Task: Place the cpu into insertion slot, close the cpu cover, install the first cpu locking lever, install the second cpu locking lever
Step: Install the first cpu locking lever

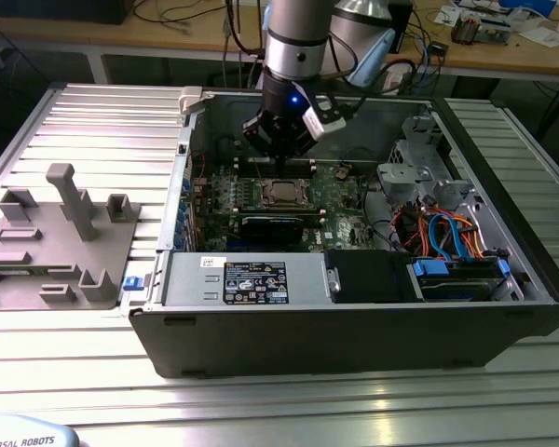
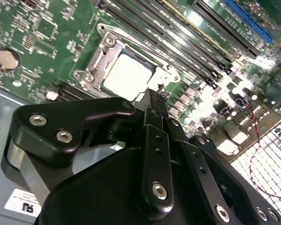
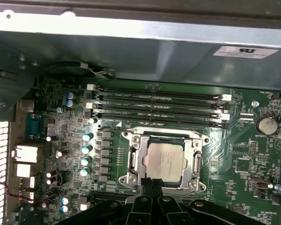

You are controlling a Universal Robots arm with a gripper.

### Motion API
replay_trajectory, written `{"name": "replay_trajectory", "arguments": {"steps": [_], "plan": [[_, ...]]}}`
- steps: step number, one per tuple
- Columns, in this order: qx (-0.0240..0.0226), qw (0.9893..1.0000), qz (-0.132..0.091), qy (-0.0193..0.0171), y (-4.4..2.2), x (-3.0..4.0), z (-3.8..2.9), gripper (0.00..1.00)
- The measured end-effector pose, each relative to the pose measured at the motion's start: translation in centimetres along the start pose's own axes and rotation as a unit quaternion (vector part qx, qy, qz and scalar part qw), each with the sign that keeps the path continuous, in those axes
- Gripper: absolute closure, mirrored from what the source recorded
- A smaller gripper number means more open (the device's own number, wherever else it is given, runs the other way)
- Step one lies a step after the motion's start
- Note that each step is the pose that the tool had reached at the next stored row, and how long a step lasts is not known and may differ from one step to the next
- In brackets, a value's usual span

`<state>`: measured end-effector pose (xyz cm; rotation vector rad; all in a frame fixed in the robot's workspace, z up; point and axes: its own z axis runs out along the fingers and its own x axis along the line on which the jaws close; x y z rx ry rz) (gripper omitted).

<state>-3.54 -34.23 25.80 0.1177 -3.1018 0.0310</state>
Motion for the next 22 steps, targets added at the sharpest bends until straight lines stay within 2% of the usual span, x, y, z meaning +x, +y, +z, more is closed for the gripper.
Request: {"name": "replay_trajectory", "arguments": {"steps": [3, 12, 22], "plan": [[0.0000, 1.0000, 0.000, -0.0009, 0.05, 0.57, 0.01, 0.89], [0.0003, 1.0000, 0.000, -0.0044, 0.51, 3.02, 0.03, 0.89], [0.0006, 1.0000, 0.000, -0.0078, 1.34, 4.38, -0.42, 0.89]]}}
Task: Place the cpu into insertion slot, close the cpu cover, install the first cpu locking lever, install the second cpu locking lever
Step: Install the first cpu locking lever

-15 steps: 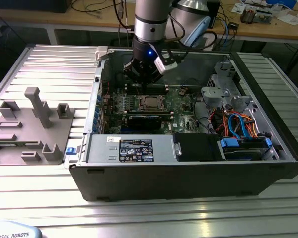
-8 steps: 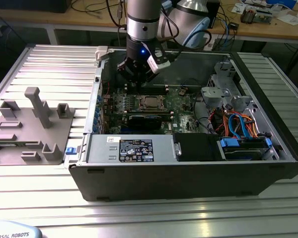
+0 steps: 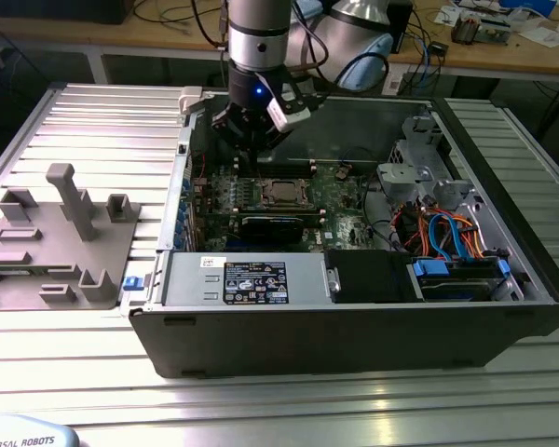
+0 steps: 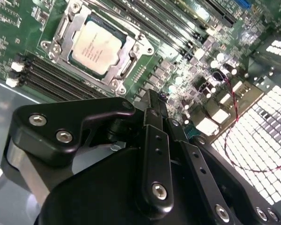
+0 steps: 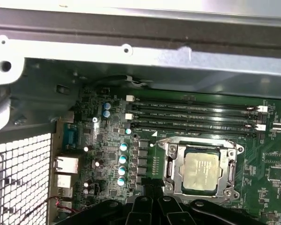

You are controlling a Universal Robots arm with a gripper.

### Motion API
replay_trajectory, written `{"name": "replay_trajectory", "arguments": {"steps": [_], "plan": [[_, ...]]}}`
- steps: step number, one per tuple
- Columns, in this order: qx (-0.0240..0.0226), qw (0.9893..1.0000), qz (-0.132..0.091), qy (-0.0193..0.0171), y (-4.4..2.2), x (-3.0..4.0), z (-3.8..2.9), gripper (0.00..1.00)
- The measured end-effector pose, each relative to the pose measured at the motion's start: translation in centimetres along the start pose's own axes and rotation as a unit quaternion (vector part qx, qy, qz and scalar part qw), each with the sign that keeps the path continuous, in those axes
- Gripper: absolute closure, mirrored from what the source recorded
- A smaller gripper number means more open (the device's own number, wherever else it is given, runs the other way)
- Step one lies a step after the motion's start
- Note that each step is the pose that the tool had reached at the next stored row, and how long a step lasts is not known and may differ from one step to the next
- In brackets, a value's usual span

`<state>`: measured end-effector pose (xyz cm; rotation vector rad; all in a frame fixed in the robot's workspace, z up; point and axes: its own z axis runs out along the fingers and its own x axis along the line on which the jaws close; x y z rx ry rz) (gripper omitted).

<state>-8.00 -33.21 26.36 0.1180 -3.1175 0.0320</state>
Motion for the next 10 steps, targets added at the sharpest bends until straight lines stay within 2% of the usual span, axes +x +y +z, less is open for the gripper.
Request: {"name": "replay_trajectory", "arguments": {"steps": [5, 7, 8, 10], "plan": [[0.0000, 1.0000, 0.000, -0.0010, 0.79, 0.65, -0.21, 0.89], [-0.0014, 1.0000, 0.000, -0.0012, 1.16, 0.79, -0.21, 0.89], [-0.0033, 1.0000, -0.001, -0.0013, 1.23, 0.82, -0.22, 0.89], [-0.0139, 0.9999, -0.002, -0.0022, 1.42, 0.96, -0.21, 0.89]]}}
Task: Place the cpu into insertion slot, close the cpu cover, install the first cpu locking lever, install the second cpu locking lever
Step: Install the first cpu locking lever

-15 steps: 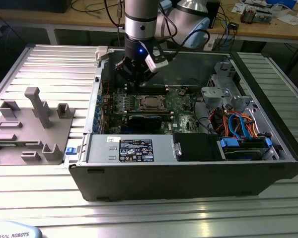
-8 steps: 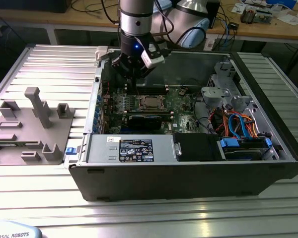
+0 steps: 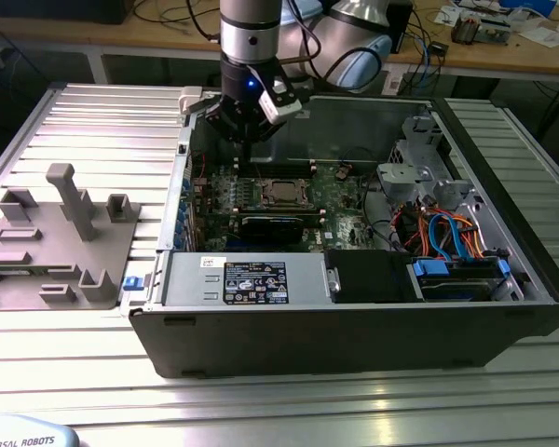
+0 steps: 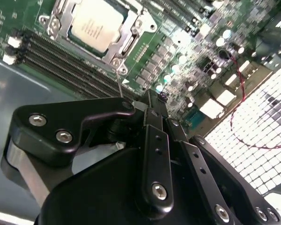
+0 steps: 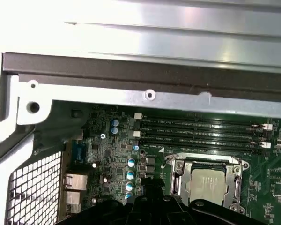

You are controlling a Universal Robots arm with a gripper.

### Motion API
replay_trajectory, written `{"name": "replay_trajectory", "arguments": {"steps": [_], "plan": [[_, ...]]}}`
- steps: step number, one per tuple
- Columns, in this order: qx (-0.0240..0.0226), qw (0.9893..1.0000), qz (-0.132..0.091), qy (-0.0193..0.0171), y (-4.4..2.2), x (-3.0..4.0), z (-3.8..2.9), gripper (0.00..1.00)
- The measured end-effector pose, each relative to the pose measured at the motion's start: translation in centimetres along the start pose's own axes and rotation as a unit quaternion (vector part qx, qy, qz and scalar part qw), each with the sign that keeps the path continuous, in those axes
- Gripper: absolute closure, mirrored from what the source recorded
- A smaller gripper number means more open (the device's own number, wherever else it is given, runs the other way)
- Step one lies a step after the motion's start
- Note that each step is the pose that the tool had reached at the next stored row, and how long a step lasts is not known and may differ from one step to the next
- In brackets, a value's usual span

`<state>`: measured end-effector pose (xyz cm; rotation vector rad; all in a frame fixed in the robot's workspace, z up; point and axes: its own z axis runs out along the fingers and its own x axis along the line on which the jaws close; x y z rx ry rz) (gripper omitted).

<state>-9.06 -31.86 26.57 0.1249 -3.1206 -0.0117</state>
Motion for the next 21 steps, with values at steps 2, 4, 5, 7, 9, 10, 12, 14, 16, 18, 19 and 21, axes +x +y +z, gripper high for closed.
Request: {"name": "replay_trajectory", "arguments": {"steps": [2, 4, 5, 7, 9, 10, 12, 14, 16, 18, 19, 21], "plan": [[-0.0006, 1.0000, -0.001, 0.0000, 0.15, 0.37, 0.02, 0.89], [-0.0005, 1.0000, -0.002, 0.0000, 0.39, 0.44, 0.04, 0.89], [-0.0005, 1.0000, -0.002, 0.0000, 0.74, 0.41, 0.07, 0.89], [-0.0006, 1.0000, -0.003, -0.0001, 1.20, 0.37, 0.13, 0.89], [-0.0005, 1.0000, -0.002, 0.0000, 1.74, 0.32, 0.18, 0.89], [-0.0006, 1.0000, -0.002, -0.0001, 1.96, 0.27, 0.22, 0.89], [-0.0004, 1.0000, -0.003, 0.0000, 2.03, 0.19, 0.24, 0.89], [0.0001, 1.0000, -0.003, 0.0000, 2.03, 0.12, 0.24, 0.89], [0.0004, 1.0000, -0.003, 0.0000, 2.02, 0.08, 0.24, 0.89], [0.0007, 1.0000, -0.002, 0.0001, 2.01, -0.01, 0.24, 0.89], [0.0008, 1.0000, -0.002, 0.0001, 2.01, -0.08, 0.23, 0.89], [0.0008, 1.0000, -0.002, 0.0001, 1.99, -0.25, 0.23, 0.89]]}}
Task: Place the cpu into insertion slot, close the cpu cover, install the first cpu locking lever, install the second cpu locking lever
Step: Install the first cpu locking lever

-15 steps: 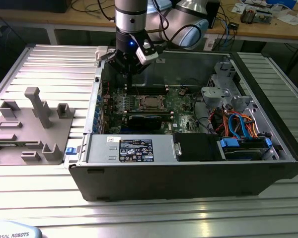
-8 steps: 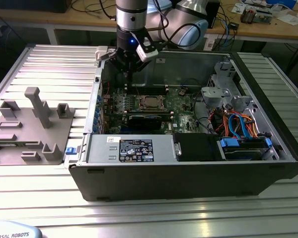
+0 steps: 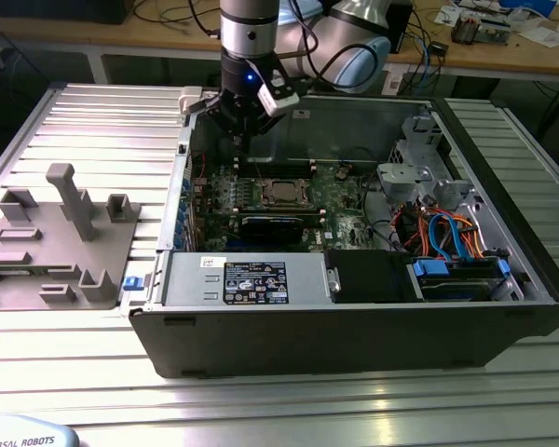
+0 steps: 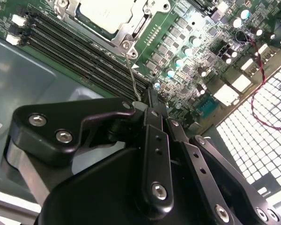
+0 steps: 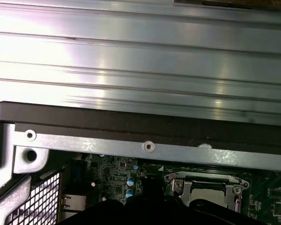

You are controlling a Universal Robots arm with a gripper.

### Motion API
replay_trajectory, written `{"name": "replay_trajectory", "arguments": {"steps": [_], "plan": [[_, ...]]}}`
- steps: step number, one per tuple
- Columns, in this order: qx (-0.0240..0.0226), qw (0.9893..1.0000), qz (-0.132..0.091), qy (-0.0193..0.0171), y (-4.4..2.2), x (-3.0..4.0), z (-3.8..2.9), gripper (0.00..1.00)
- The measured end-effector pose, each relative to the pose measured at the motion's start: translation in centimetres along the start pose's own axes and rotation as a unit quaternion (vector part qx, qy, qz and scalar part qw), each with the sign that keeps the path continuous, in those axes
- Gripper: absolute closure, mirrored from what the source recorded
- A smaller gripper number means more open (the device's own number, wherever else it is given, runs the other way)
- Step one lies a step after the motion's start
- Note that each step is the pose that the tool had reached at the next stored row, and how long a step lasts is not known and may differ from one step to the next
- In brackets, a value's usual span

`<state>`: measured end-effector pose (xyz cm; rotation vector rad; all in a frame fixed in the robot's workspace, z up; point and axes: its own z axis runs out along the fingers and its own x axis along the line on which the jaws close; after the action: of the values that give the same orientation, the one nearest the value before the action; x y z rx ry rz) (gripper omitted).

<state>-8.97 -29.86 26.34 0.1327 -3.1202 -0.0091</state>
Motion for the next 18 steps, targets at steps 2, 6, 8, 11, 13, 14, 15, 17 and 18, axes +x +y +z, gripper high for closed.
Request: {"name": "replay_trajectory", "arguments": {"steps": [2, 6, 8, 11, 13, 14, 15, 17, 18], "plan": [[0.0000, 1.0000, 0.000, 0.0000, -0.02, -0.26, 0.00, 0.89], [0.0001, 1.0000, 0.000, 0.0001, -0.05, -0.51, -0.01, 0.89], [0.0000, 1.0000, 0.000, 0.0001, -0.08, -0.58, -0.01, 0.89], [0.0000, 1.0000, 0.000, 0.0000, -0.12, -0.72, 0.00, 0.89], [0.0001, 1.0000, 0.000, 0.0001, -0.12, -0.80, 0.01, 0.89], [0.0001, 1.0000, 0.000, 0.0001, -0.13, -0.83, 0.02, 0.89], [0.0001, 1.0000, 0.000, 0.0001, -0.13, -0.89, 0.01, 0.89], [0.0001, 1.0000, 0.000, 0.0001, -0.14, -1.00, 0.02, 0.89], [0.0000, 1.0000, 0.000, 0.0001, -0.14, -1.10, 0.02, 0.89]]}}
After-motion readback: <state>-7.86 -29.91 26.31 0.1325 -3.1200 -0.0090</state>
